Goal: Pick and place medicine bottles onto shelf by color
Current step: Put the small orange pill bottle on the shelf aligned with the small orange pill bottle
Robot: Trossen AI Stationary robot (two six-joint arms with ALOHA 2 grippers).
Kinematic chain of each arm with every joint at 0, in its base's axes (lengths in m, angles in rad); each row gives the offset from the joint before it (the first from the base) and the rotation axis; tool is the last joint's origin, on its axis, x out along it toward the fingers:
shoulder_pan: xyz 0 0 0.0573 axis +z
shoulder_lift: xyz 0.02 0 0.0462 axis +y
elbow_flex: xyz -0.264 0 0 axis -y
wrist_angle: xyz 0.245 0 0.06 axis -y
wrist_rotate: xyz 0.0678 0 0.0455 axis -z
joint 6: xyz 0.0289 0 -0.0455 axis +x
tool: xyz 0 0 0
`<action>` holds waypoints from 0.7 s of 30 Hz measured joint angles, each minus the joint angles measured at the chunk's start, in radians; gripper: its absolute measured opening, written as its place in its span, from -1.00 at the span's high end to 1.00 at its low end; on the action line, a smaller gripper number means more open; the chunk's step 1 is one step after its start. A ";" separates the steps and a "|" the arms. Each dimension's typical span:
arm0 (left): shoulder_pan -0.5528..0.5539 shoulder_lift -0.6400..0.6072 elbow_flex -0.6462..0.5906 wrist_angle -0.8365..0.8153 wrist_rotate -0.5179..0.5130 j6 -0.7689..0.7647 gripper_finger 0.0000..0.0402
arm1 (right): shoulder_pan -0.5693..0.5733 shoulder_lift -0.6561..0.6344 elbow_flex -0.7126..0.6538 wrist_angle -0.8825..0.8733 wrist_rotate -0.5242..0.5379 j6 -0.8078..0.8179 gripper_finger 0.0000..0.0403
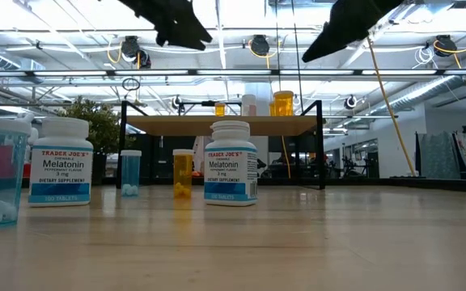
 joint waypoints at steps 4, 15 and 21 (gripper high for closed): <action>-0.117 -0.015 0.000 -0.091 -0.083 -0.046 -0.13 | 0.008 0.000 0.000 0.020 -0.004 0.059 -0.32; -0.469 -0.012 -0.124 -0.057 -0.293 -0.175 -0.13 | 0.098 0.021 0.000 0.067 -0.053 0.148 -0.32; -0.591 -0.013 -0.254 0.132 -0.351 -0.168 -0.13 | 0.150 0.039 0.000 0.143 -0.053 0.150 -0.32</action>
